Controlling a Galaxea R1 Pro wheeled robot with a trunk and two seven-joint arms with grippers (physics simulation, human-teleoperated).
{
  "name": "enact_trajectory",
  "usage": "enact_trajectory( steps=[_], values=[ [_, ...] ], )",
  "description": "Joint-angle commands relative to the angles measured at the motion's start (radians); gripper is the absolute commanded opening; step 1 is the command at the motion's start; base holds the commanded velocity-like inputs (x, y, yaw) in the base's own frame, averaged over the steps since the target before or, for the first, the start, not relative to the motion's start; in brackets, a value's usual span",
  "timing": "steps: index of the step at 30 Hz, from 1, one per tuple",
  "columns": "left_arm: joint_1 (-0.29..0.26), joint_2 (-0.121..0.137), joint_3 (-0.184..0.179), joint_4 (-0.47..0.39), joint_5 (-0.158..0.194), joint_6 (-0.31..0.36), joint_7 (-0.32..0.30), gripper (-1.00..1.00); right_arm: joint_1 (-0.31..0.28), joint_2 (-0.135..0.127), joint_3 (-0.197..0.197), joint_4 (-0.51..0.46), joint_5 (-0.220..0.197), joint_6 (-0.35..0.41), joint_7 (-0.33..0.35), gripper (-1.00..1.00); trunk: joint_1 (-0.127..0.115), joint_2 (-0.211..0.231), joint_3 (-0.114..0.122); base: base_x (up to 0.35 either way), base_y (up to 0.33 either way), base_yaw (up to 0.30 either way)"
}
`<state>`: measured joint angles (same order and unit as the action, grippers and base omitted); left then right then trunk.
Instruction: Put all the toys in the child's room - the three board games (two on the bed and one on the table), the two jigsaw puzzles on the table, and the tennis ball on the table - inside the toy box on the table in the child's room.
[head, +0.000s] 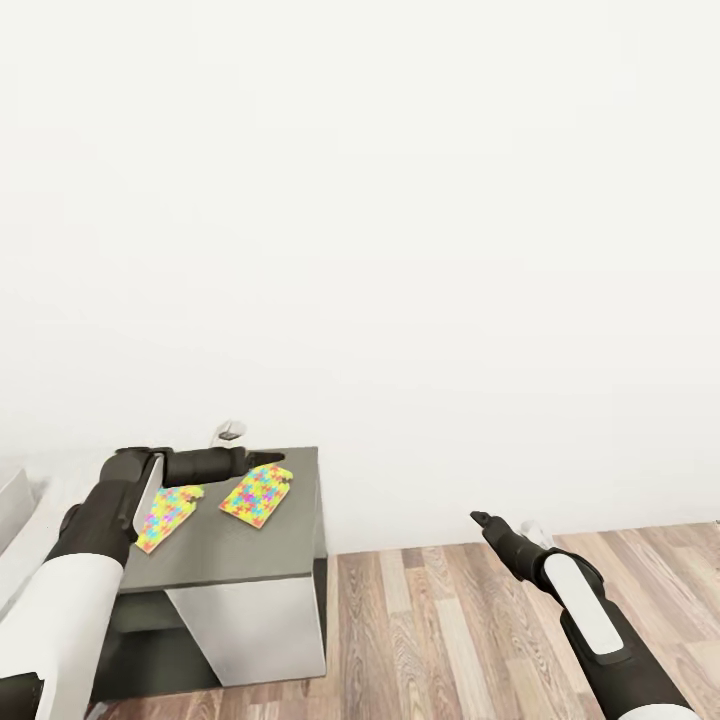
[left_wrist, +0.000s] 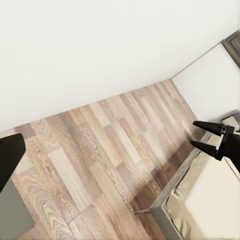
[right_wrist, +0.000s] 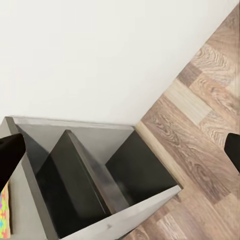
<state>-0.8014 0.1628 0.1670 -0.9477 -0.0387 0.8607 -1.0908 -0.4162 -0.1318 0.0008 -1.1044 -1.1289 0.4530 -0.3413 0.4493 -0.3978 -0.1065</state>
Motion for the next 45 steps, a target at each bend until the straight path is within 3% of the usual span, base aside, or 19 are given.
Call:
enact_trajectory(
  steps=[1, 14, 19, 24, 32, 34, 35, 38, 45],
  values=[
    [-0.001, 0.0, 0.002, -0.001, -0.004, 0.008, -0.006, 1.0, -0.001, 0.0, 0.0, -0.001, -0.01, 0.002, -0.008, 1.0, 0.001, -0.002, -0.002, 0.002, 0.0, -0.228],
    [-0.001, 0.0, 0.003, 0.0, -0.014, 0.013, 0.0, 1.0, -0.001, 0.0, 0.001, -0.002, -0.008, 0.003, -0.008, 1.0, 0.001, -0.002, 0.008, 0.001, 0.0, -0.228],
    [-0.001, 0.0, 0.006, 0.001, -0.014, 0.015, 0.049, 1.0, -0.001, 0.0, 0.013, -0.003, -0.008, 0.003, -0.008, 1.0, 0.001, -0.002, 0.01, 0.0, 0.0, -0.107],
    [-0.001, -0.001, 0.009, 0.001, -0.007, 0.016, 0.17, 1.0, -0.001, 0.0, 0.037, -0.004, -0.006, 0.003, -0.008, 1.0, 0.001, -0.002, 0.011, 0.0, 0.0, -0.023],
    [-0.002, -0.005, 0.011, 0.002, -0.004, 0.018, 0.305, 1.0, -0.001, 0.0, 0.046, -0.003, -0.005, 0.003, -0.008, 1.0, 0.001, -0.002, 0.011, 0.0, 0.0, -0.003],
    [-0.003, -0.012, 0.01, 0.002, -0.004, 0.018, 0.357, 1.0, -0.001, 0.0, 0.046, -0.003, -0.005, 0.003, -0.008, 1.0, 0.001, -0.002, 0.011, 0.0, 0.0, 0.0],
    [-0.007, -0.02, 0.01, 0.004, -0.004, 0.017, 0.456, 1.0, -0.001, 0.0, 0.047, -0.003, -0.005, 0.003, -0.008, 1.0, 0.001, -0.002, 0.011, 0.0, 0.0, 0.0],
    [-0.009, -0.023, 0.01, 0.004, -0.001, 0.015, 0.538, 1.0, -0.001, 0.0, 0.047, -0.004, -0.005, 0.003, -0.008, 1.0, 0.001, -0.002, 0.011, 0.0, 0.0, 0.0],
    [-0.01, -0.025, 0.009, 0.004, 0.0, 0.013, 0.585, 1.0, -0.001, 0.001, 0.047, -0.008, -0.005, 0.003, -0.008, 1.0, 0.001, -0.002, 0.011, 0.0, 0.0, 0.0]
  ],
)
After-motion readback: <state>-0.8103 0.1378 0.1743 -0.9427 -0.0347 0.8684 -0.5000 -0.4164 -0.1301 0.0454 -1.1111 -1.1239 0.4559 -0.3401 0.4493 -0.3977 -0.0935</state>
